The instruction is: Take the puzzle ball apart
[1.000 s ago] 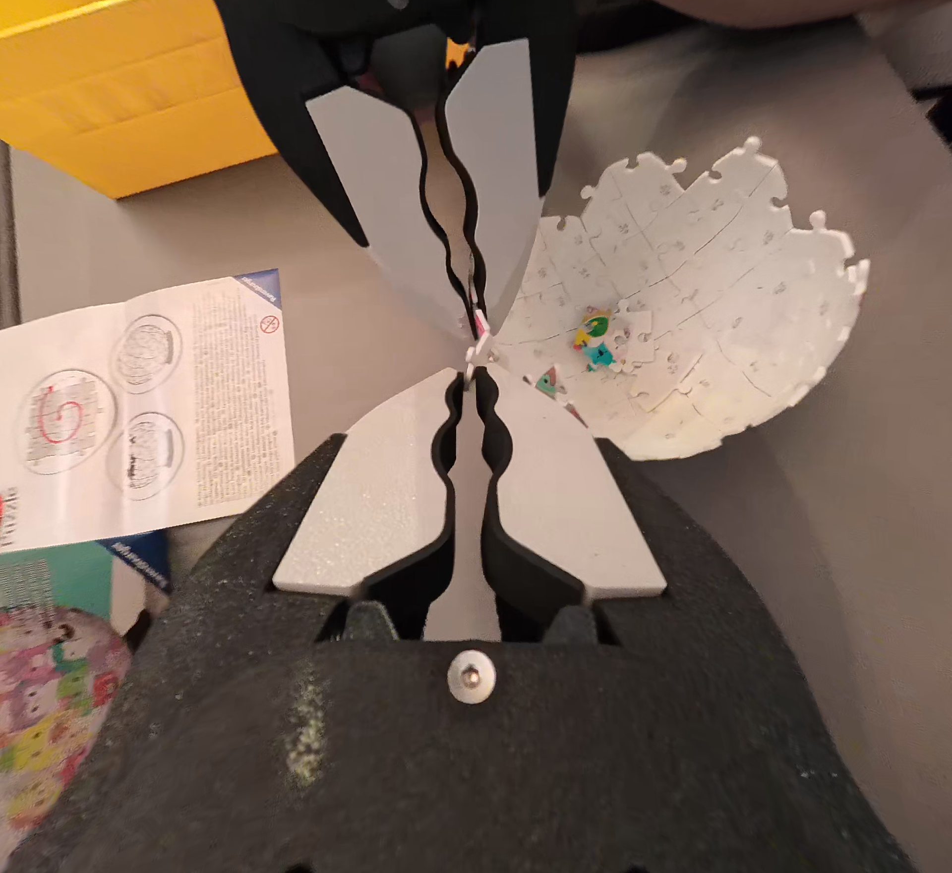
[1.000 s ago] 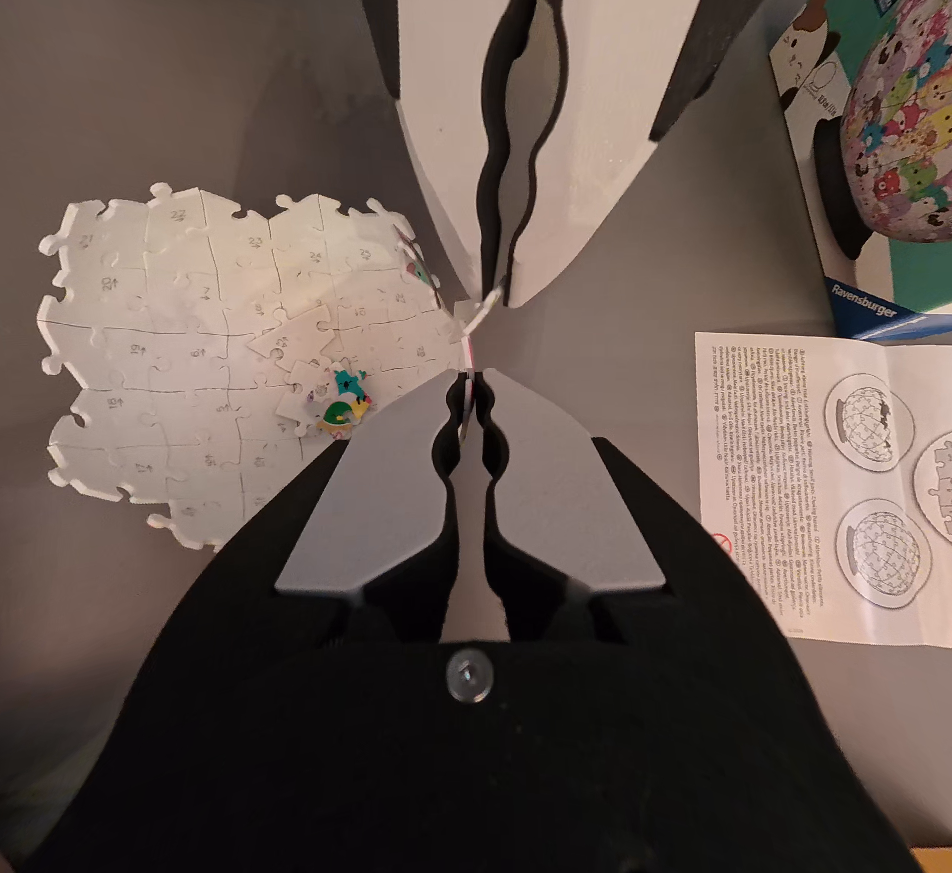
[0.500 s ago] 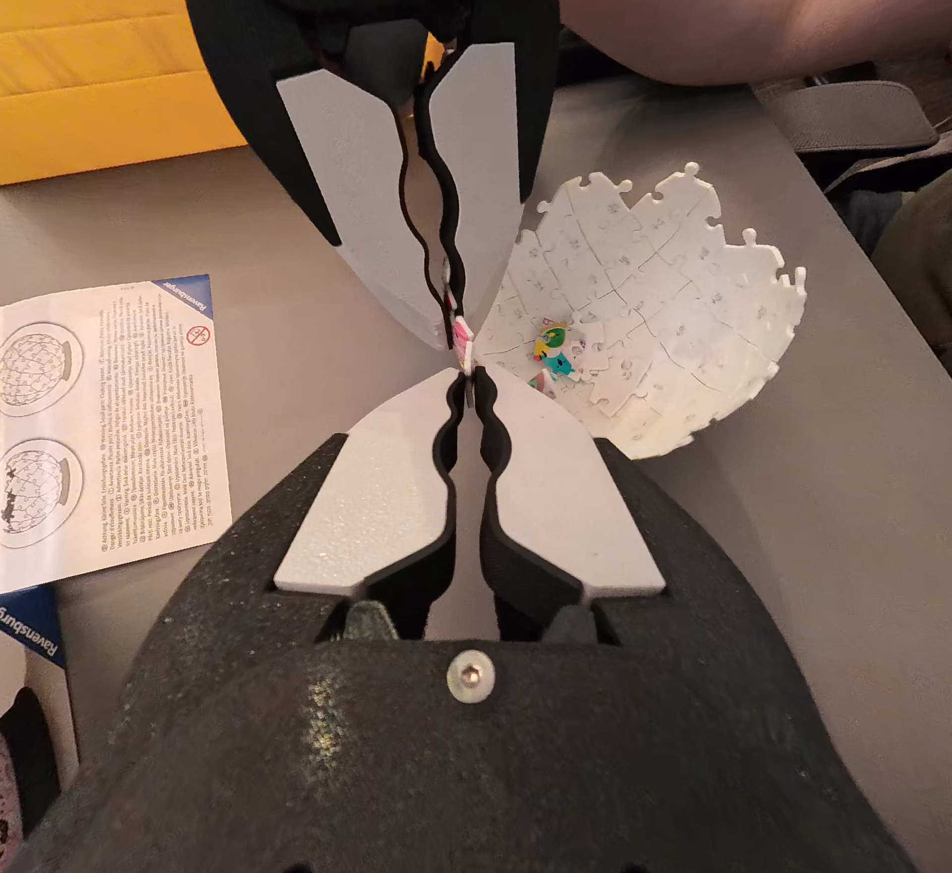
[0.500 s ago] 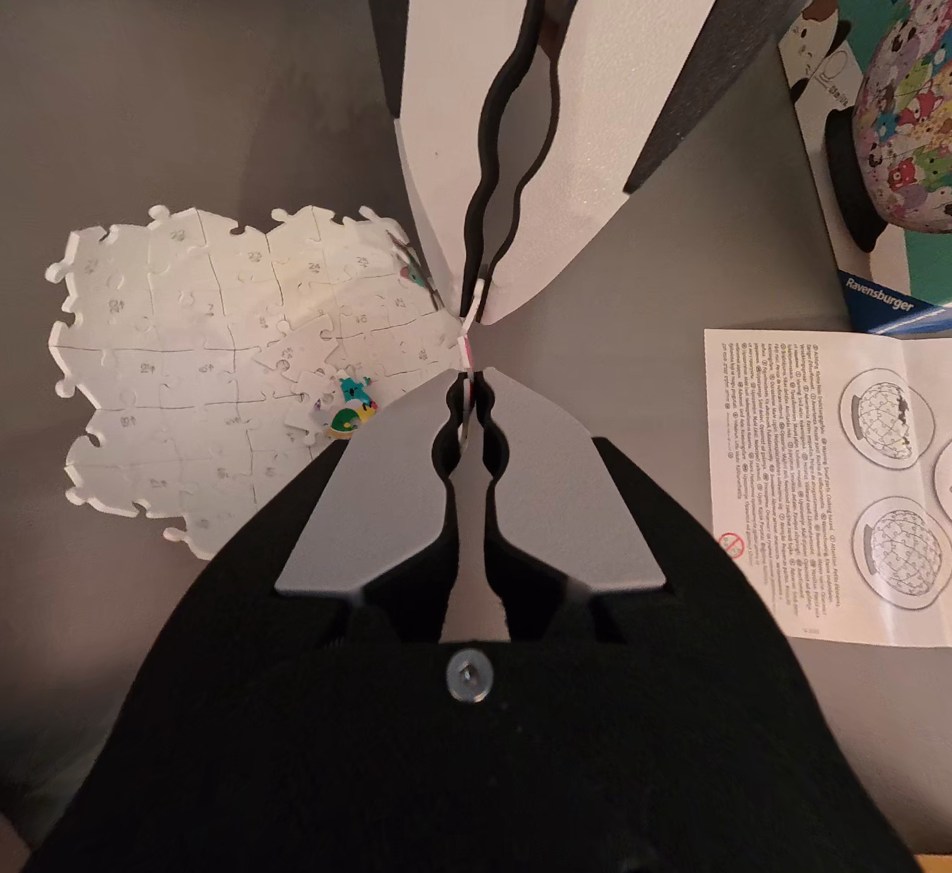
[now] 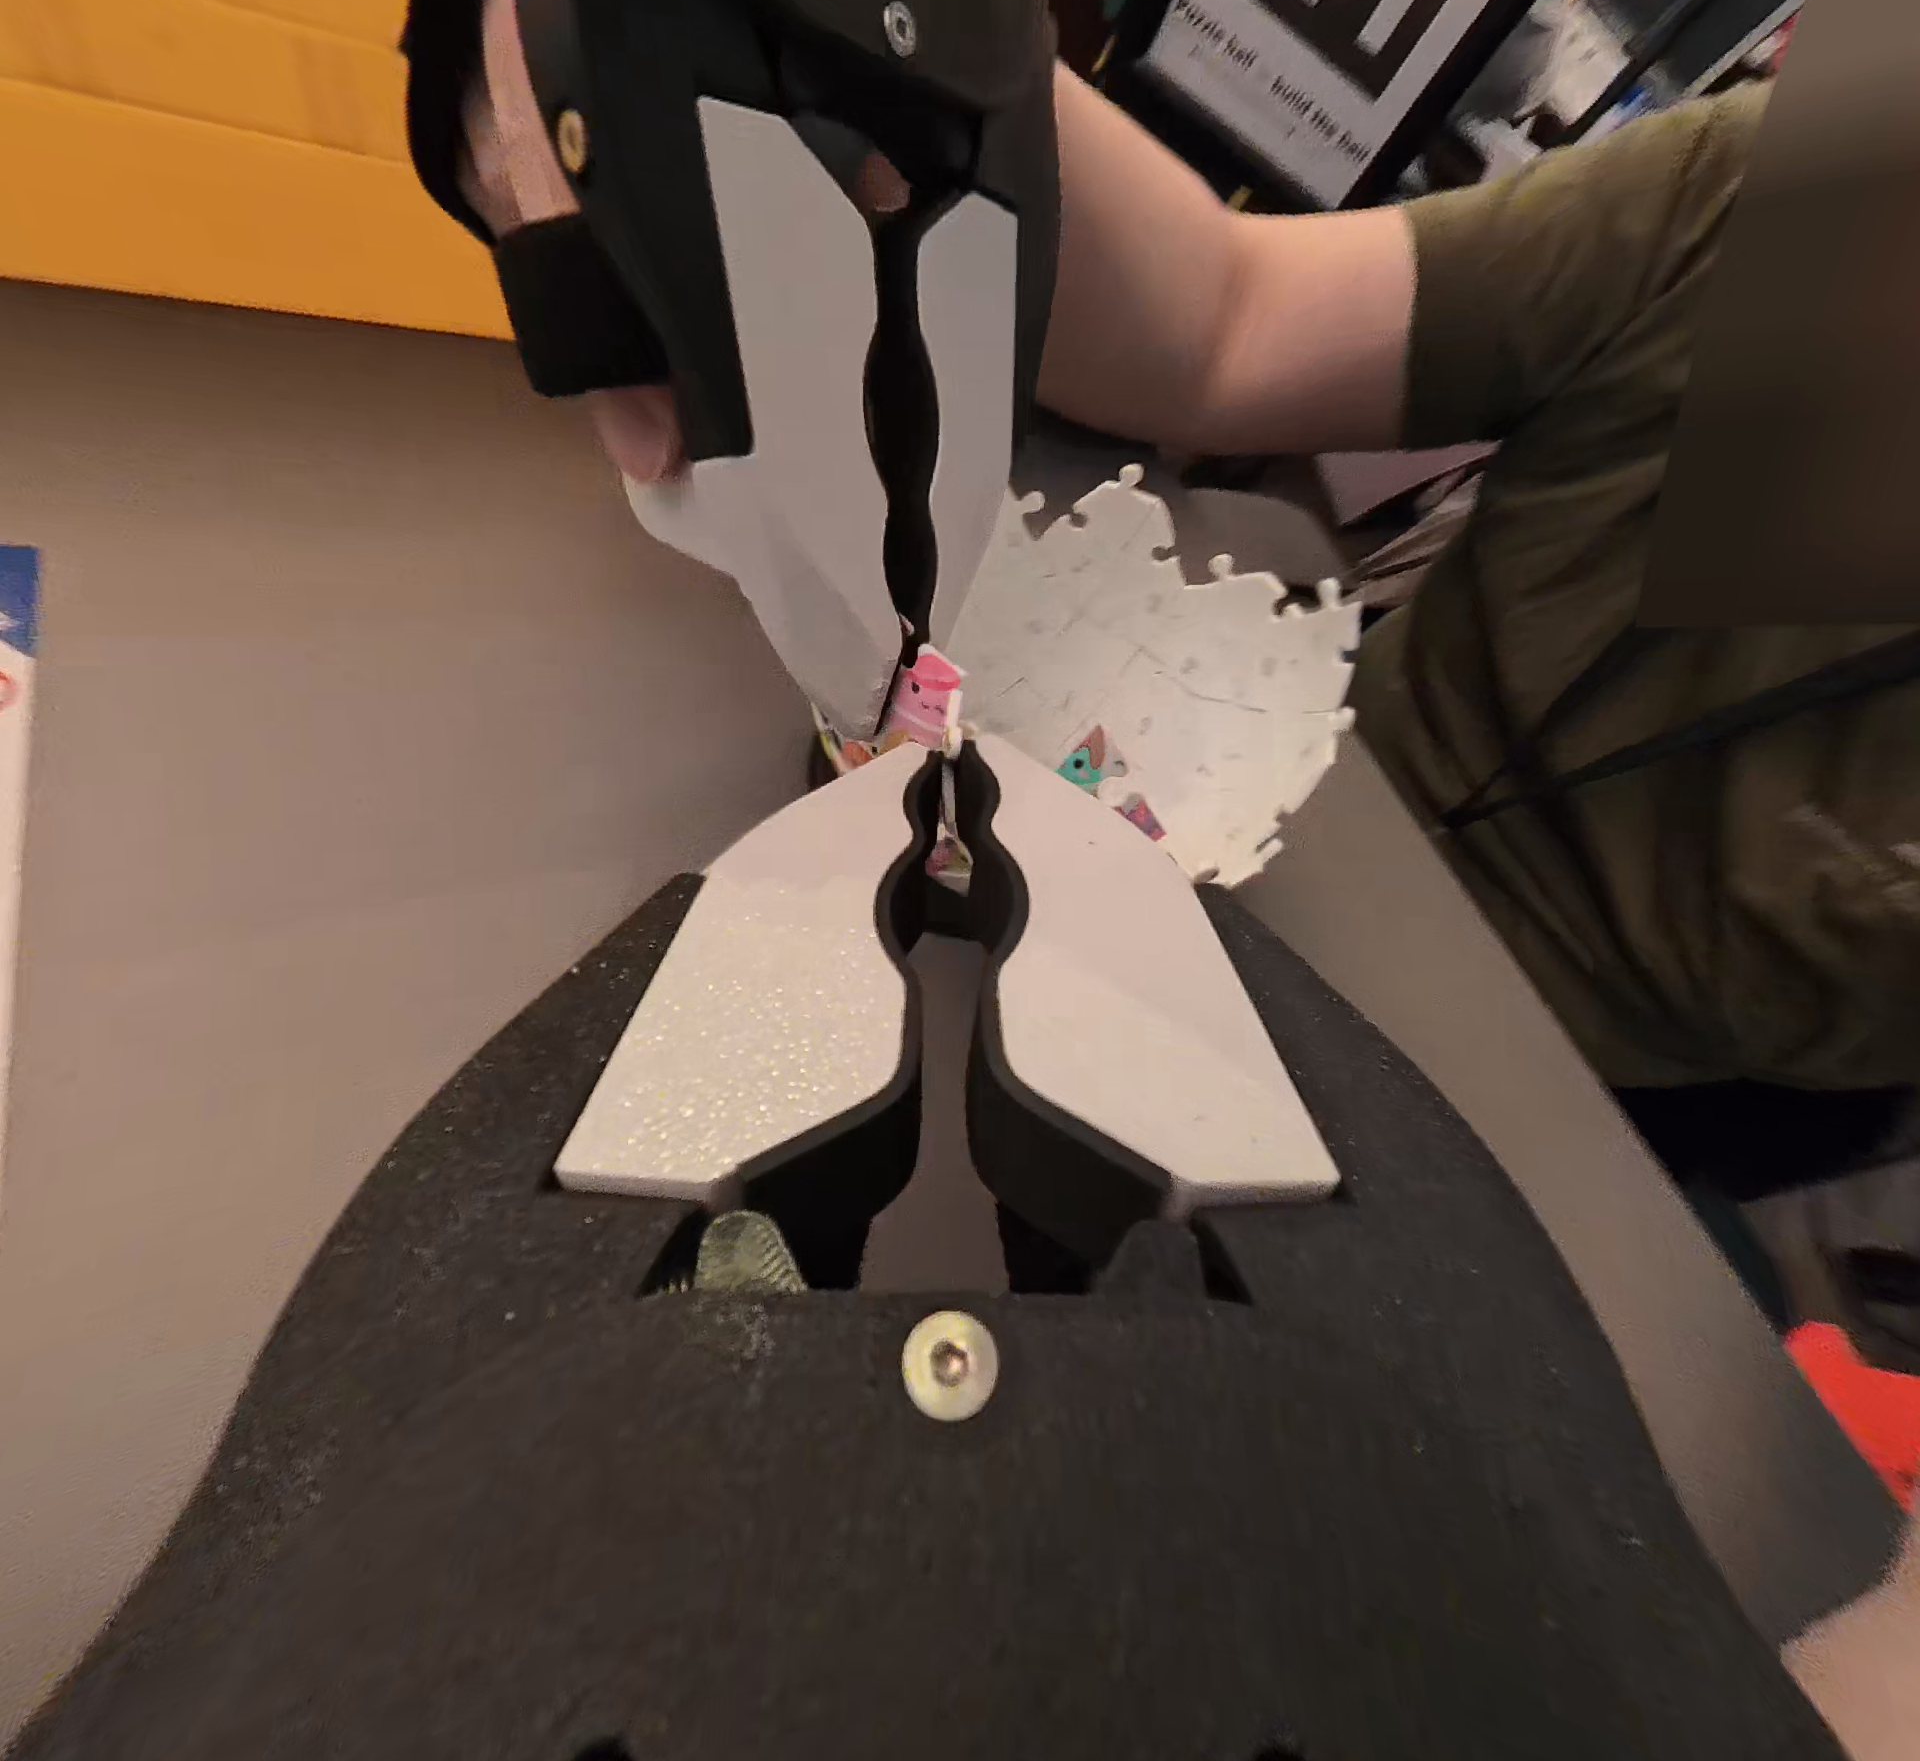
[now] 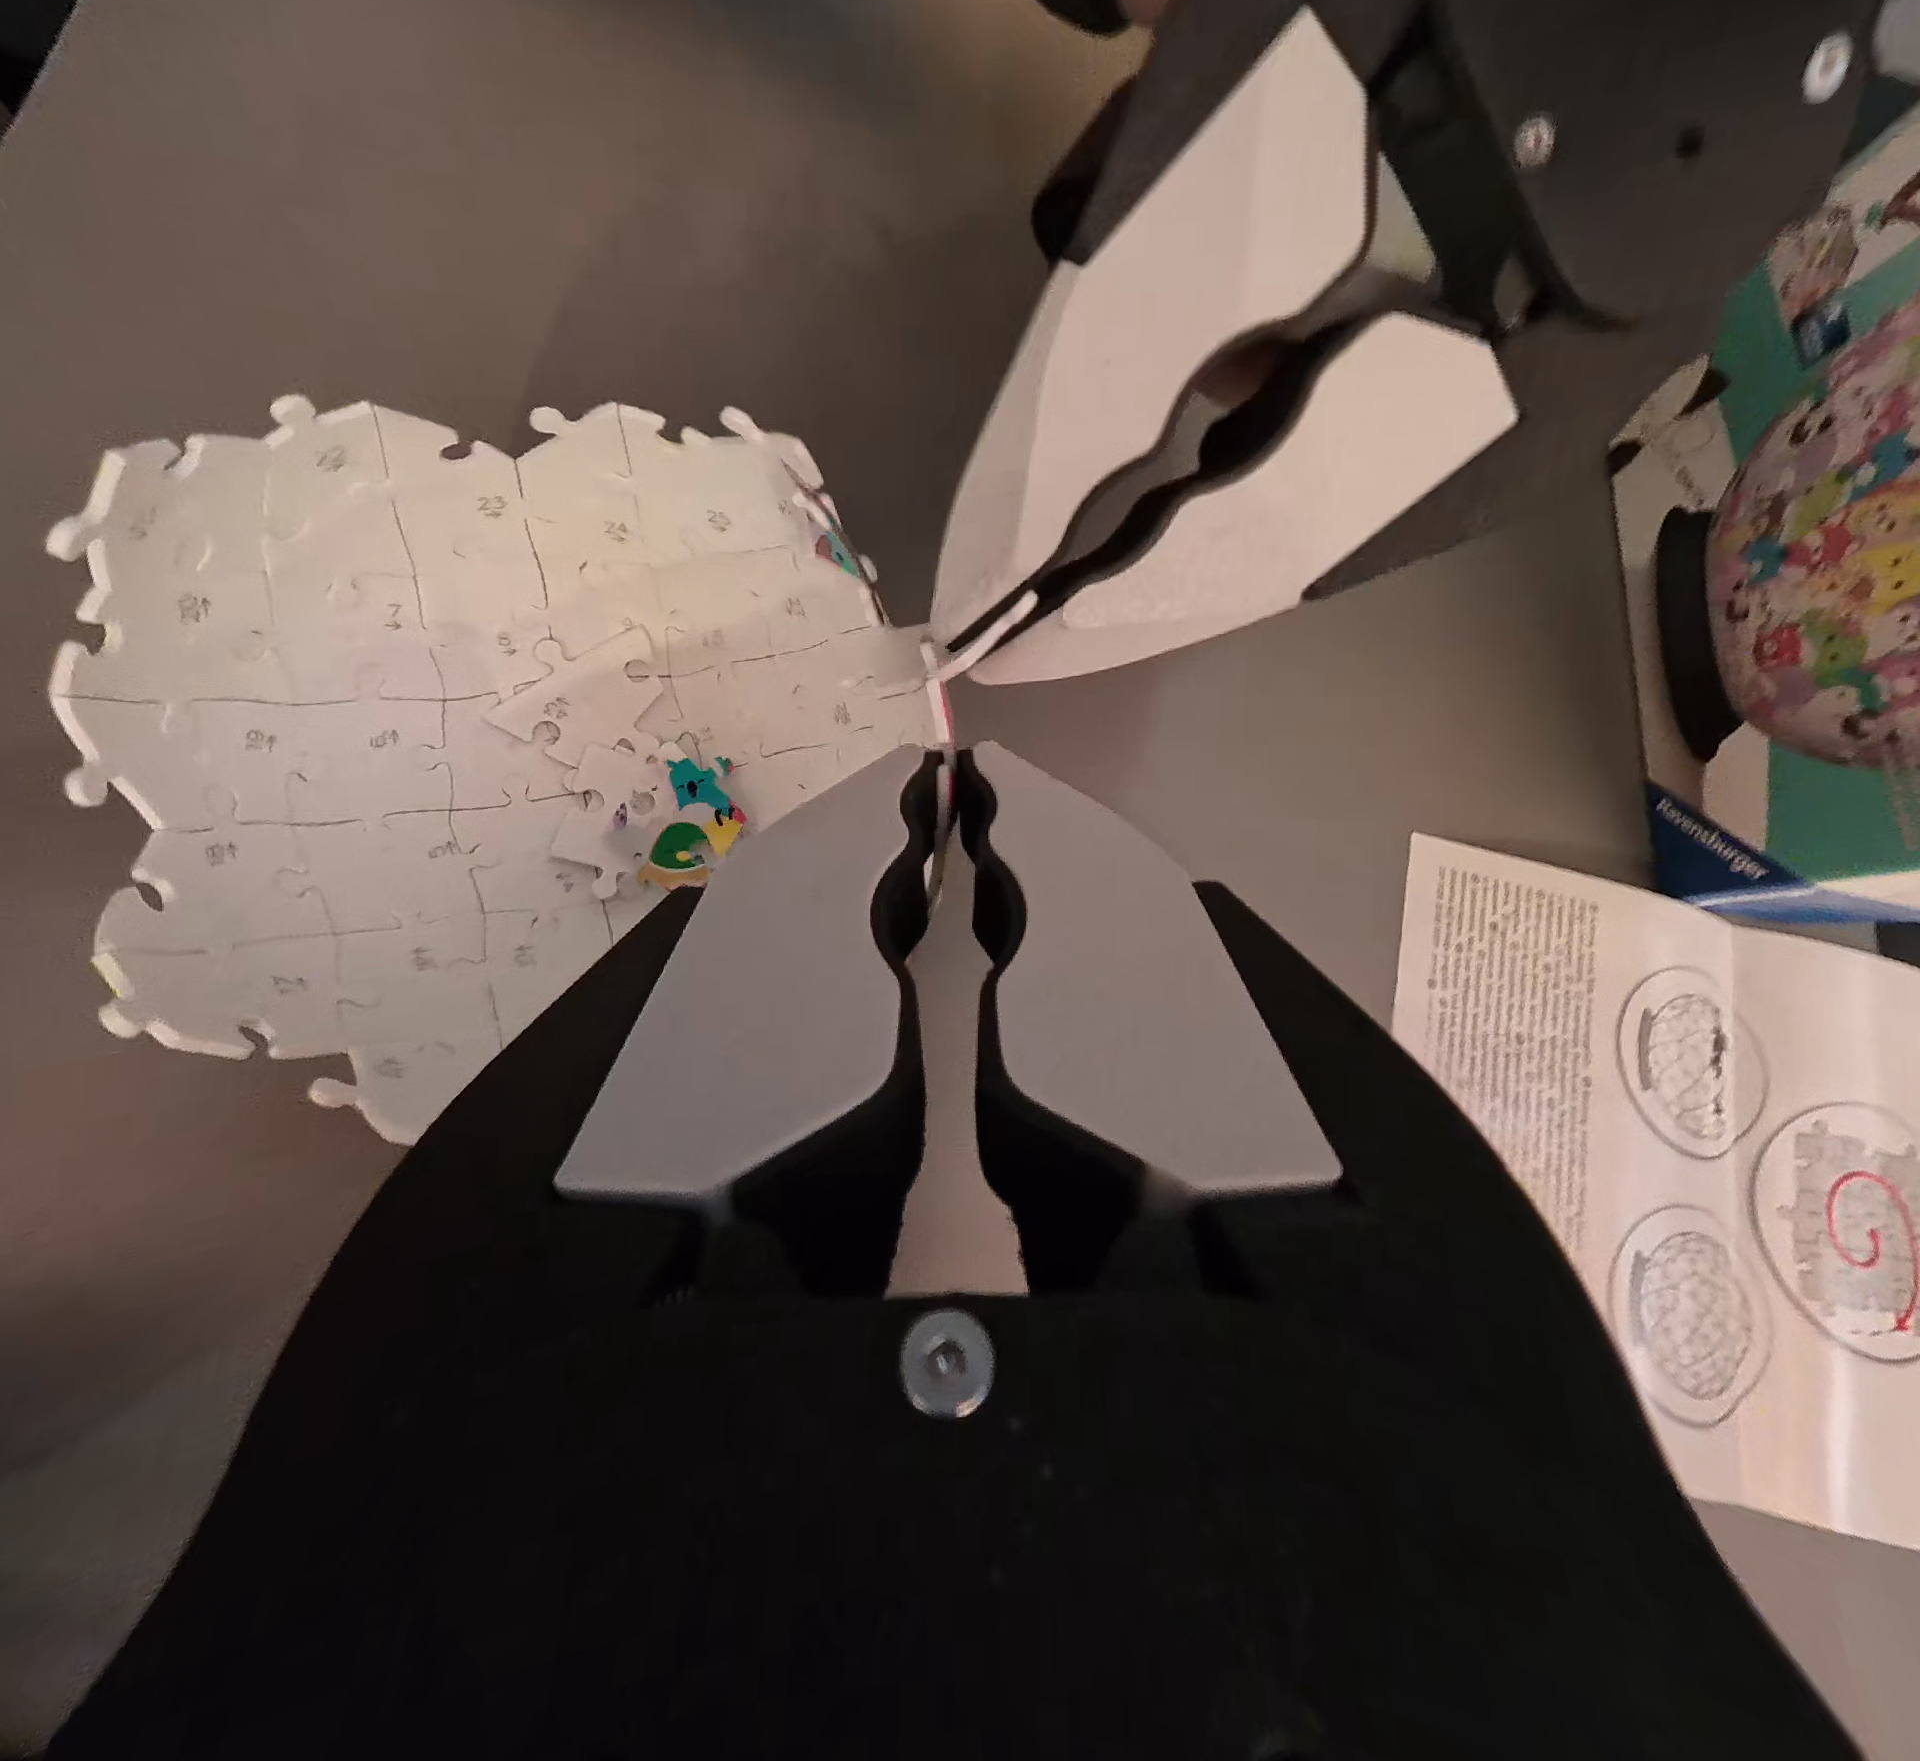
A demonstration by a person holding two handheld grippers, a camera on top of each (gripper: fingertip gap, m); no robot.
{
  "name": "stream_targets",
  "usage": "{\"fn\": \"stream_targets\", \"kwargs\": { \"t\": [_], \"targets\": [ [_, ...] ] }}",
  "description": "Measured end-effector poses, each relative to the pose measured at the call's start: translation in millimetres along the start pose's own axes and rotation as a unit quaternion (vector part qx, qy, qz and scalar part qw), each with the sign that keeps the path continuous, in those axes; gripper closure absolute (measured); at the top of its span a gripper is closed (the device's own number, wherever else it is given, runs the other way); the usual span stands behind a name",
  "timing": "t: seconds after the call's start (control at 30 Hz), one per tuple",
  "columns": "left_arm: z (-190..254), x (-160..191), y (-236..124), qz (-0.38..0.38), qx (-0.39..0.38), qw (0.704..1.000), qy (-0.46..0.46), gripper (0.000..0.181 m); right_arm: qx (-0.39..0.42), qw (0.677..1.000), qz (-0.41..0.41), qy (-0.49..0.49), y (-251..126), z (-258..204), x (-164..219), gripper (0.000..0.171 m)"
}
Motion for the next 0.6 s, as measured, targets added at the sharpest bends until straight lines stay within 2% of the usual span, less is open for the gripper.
{"fn": "stream_targets", "kwargs": {
  "t": [0.23, 0.47, 0.6],
  "targets": [
    [3, 4, -2, 0.024, 0.036, 0.999, 0.006, 0.179, -0.007, 1.000, 0.025, -0.010, 2, -2, -2, 0.167],
    [1, 18, 2, 0.053, 0.054, 0.997, -0.023, 0.179, -0.024, 1.000, 0.012, -0.016, 8, -5, 0, 0.167],
    [4, 22, 2, 0.080, 0.051, 0.995, 0.010, 0.179, -0.028, 0.999, 0.022, -0.028, 8, -7, -2, 0.167]
  ]
}}
Point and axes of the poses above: each gripper's, where its closed fingertips meet, y out along the fingers, x out of its underside, z = x × y across the jaws, the point moved 10 cm from there along -y, back along the fingers, and after that the axes turned 7 degrees about z, right-handed, at the moved point
